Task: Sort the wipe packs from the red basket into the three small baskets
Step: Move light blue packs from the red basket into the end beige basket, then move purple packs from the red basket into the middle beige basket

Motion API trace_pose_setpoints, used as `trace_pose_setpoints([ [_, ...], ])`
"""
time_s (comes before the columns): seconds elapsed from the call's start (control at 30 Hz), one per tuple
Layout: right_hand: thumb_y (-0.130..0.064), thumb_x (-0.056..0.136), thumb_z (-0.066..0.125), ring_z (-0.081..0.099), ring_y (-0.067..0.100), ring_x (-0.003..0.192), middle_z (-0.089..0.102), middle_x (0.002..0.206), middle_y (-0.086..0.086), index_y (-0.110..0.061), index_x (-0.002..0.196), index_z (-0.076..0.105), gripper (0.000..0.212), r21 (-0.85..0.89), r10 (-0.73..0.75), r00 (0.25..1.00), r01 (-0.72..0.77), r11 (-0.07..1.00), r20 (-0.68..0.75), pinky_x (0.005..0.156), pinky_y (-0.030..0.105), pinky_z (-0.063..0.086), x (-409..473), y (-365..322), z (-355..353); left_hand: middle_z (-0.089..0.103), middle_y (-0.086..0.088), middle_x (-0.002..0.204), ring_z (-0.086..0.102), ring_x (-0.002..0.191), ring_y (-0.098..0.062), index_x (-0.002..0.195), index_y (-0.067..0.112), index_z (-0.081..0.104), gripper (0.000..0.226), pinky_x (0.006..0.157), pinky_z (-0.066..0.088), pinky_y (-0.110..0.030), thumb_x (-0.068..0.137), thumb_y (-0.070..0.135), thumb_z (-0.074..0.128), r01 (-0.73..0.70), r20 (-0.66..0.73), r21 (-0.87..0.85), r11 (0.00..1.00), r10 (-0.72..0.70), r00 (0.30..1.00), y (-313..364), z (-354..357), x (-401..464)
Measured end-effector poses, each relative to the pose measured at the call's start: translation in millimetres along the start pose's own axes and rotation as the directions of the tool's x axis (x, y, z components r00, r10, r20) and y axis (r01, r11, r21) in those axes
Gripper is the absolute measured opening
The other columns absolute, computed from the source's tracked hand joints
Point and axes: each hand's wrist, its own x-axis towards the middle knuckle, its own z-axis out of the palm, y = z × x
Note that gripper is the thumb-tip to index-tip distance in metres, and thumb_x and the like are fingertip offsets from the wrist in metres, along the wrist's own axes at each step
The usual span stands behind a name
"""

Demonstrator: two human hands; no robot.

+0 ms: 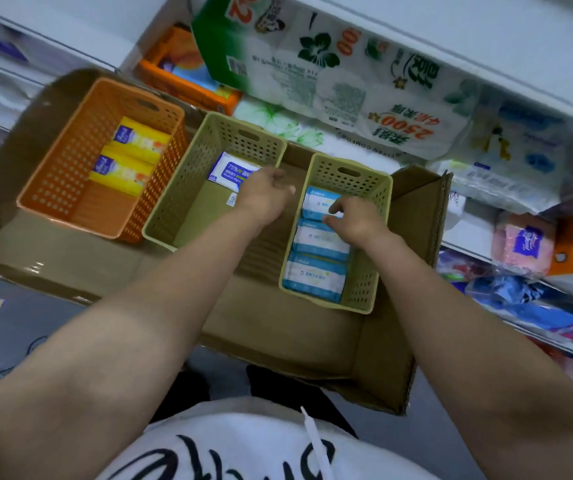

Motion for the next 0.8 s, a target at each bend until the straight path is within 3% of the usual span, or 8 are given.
trace_pose_setpoints([
  [0.07,-0.043,0.095,0.059,0.056,0.029,0.12,0.062,0.131,0.01,-0.015,0.126,0.064,0.042,0.003,-0.02,0.994,0.021,1.0,-0.104,0.092,0.035,0.046,-10,-20,-30,0.066,-0.004,0.11,0.06,0.11,-0.023,0.129,0.013,0.059,0.039,0.094,0.046,-0.03,0.093,0.026,0.064,-0.078,-0.04,0.058,0.995,0.08,0.996,7,-34,-9],
  [0.2,-0.042,0.097,0.056,0.058,0.026,0.116,0.064,0.129,0.009,-0.015,0.127,0.063,0.041,0.008,-0.103,0.939,0.112,0.994,-0.328,0.087,0.033,0.046,-53,-72,-77,0.068,-0.007,0.12,0.062,0.112,-0.024,0.126,0.011,0.062,0.036,0.095,0.046,-0.029,0.092,0.025,0.064,-0.276,-0.117,0.216,0.937,0.305,0.945,11,-120,-41],
  [0.43,-0.037,0.096,0.059,0.055,0.024,0.12,0.065,0.125,0.003,-0.019,0.127,0.062,0.036,-0.078,-0.3,0.725,0.323,0.943,-0.62,0.094,0.032,0.039,-163,-222,-64,0.064,-0.012,0.116,0.058,0.112,-0.032,0.123,0.014,0.065,0.035,0.098,0.043,-0.039,0.089,0.024,0.068,-0.502,-0.235,0.466,0.729,0.649,0.723,-55,-305,-126],
  [0.57,-0.032,0.093,0.064,0.058,0.023,0.117,0.065,0.124,0.003,-0.02,0.13,0.059,0.039,-0.127,-0.395,0.62,0.43,0.894,-0.678,0.094,0.033,0.043,-191,-313,-23,0.061,-0.005,0.117,0.057,0.111,-0.025,0.125,0.017,0.063,0.036,0.096,0.045,-0.036,0.091,0.028,0.066,-0.499,-0.235,0.543,0.675,0.693,0.682,-110,-395,-158],
  [0.8,-0.038,0.094,0.062,0.051,0.016,0.128,0.058,0.135,-0.004,-0.025,0.132,0.059,0.04,-0.097,-0.474,0.642,0.53,0.842,-0.602,0.103,0.031,0.039,-170,-449,16,0.058,0.005,0.125,0.053,0.116,-0.017,0.126,0.023,0.061,0.034,0.094,0.042,-0.03,0.093,0.033,0.062,-0.379,-0.349,0.573,0.727,0.635,0.69,-170,-523,-166],
])
